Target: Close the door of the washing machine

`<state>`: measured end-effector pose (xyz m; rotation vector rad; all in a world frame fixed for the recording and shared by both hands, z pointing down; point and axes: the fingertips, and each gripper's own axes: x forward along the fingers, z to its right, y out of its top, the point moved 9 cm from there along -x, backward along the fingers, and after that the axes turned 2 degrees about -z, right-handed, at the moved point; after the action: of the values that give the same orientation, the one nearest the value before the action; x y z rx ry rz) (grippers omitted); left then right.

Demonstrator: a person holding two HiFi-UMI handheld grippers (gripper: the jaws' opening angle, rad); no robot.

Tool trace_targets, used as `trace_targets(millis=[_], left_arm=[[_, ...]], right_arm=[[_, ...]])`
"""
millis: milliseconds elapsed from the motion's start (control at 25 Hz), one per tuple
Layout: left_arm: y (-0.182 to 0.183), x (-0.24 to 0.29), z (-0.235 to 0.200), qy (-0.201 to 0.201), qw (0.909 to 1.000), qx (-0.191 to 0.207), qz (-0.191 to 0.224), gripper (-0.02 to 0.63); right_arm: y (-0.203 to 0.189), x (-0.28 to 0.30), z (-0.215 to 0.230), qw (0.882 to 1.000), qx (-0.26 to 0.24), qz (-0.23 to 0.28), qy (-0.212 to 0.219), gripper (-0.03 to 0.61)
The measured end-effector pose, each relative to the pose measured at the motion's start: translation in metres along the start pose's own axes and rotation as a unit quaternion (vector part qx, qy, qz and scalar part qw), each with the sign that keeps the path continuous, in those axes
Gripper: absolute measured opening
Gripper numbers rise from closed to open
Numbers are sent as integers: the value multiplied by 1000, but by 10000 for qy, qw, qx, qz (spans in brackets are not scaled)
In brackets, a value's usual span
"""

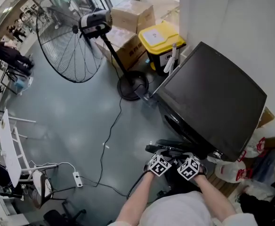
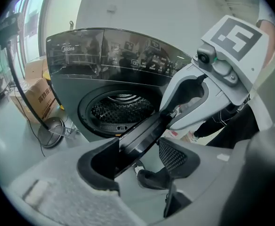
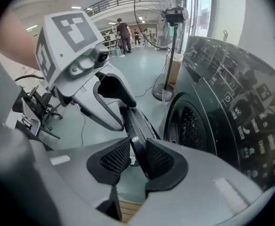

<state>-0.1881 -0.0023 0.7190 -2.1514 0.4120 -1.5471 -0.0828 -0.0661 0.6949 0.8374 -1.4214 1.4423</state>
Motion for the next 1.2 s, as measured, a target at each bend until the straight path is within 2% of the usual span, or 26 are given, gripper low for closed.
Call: trace_targets(millis=[200, 320, 440, 640, 800, 920, 1000, 1120, 1200], left_arm=[[20, 3, -10, 388, 9991, 151, -64, 270], [22, -1, -26, 624, 9970, -432, 138, 259], [23, -1, -41, 621, 9927, -978, 338, 216], [29, 5, -54, 557, 9904, -1186, 446, 199], [41, 5, -62, 539, 9894, -1207, 608, 184], [50, 6, -65, 454, 9899, -1178, 647, 186], [54, 8, -68, 420, 9903, -1156, 654, 184], [60, 12, -72, 345, 9915, -1073, 648, 184], [66, 14, -76, 305, 9917, -1050, 679, 184]], right_arm=[[7, -1, 17, 9989, 383, 93, -237, 110], [11, -1, 29, 9959, 732, 188, -488, 110], [15, 0, 37, 9909, 1050, 281, -788, 110], [21, 1, 42, 9803, 1540, 444, -1158, 112], [23, 2, 49, 9660, 2061, 651, -1418, 118], [26, -2, 53, 9481, 2612, 868, -1593, 126], [26, -9, 52, 9290, 3048, 1121, -1777, 115], [21, -16, 49, 8905, 3748, 1535, -2072, 114], [14, -16, 47, 8603, 4250, 1748, -2207, 112]])
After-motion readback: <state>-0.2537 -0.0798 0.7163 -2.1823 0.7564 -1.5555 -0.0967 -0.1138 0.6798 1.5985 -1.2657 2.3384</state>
